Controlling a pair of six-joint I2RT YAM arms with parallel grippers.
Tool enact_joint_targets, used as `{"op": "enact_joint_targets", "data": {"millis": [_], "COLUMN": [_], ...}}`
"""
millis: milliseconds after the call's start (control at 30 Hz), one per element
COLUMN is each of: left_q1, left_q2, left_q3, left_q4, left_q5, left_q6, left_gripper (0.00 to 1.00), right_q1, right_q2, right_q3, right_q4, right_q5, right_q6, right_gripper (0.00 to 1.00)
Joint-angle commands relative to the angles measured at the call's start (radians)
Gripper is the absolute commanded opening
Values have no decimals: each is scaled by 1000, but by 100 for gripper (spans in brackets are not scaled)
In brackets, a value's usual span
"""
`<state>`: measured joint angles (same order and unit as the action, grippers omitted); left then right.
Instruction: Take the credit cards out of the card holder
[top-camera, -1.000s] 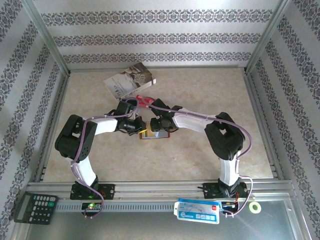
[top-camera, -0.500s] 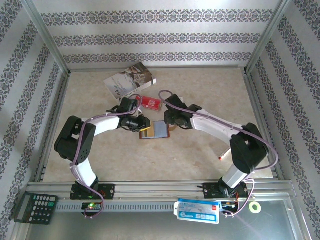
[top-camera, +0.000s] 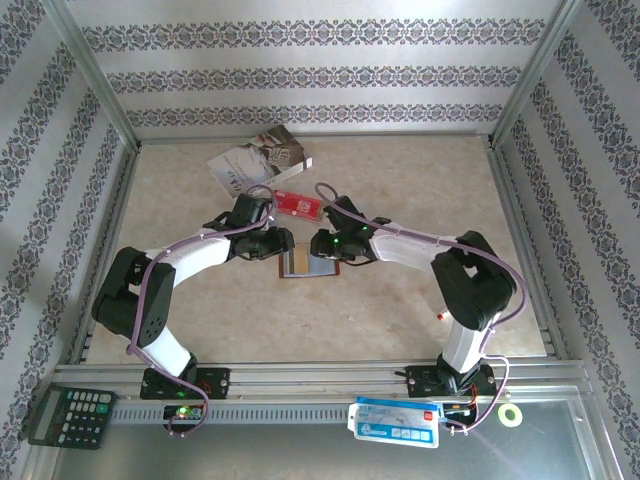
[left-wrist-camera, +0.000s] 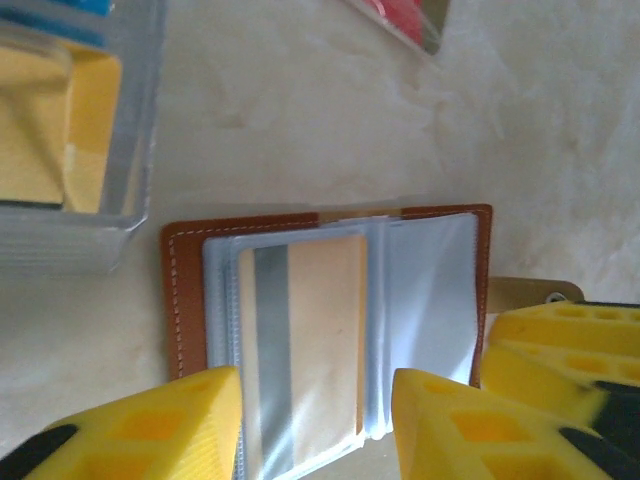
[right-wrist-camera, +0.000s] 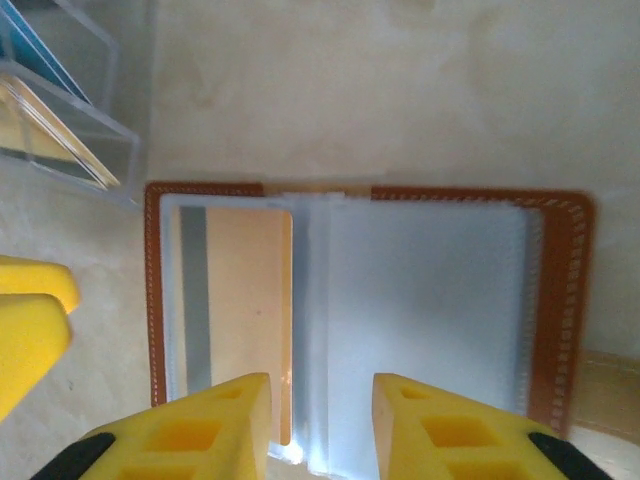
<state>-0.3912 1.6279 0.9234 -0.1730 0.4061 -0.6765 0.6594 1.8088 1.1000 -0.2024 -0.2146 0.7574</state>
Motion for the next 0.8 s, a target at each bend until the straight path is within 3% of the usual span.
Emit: {"op": "enact_joint_targets", "data": {"millis": [0, 267, 767], "left_q1": [-7, -9, -13], "left_q2": [15, 61, 96], "left_q3": [-14, -4, -35], "left_q4": [-19, 6, 87], "left_q5": [-10, 2, -7], "left_q6": [12, 9, -32], "left_gripper": [38, 24, 14], "right_q1": [10, 8, 0], "right_q2": [46, 99, 144], "right_q3": [41, 55, 73], "right_q4": [35, 58, 69], "right_q5": [-61, -95, -119], "right_q6": [54, 66, 73], "right_gripper": [29, 20, 14]}}
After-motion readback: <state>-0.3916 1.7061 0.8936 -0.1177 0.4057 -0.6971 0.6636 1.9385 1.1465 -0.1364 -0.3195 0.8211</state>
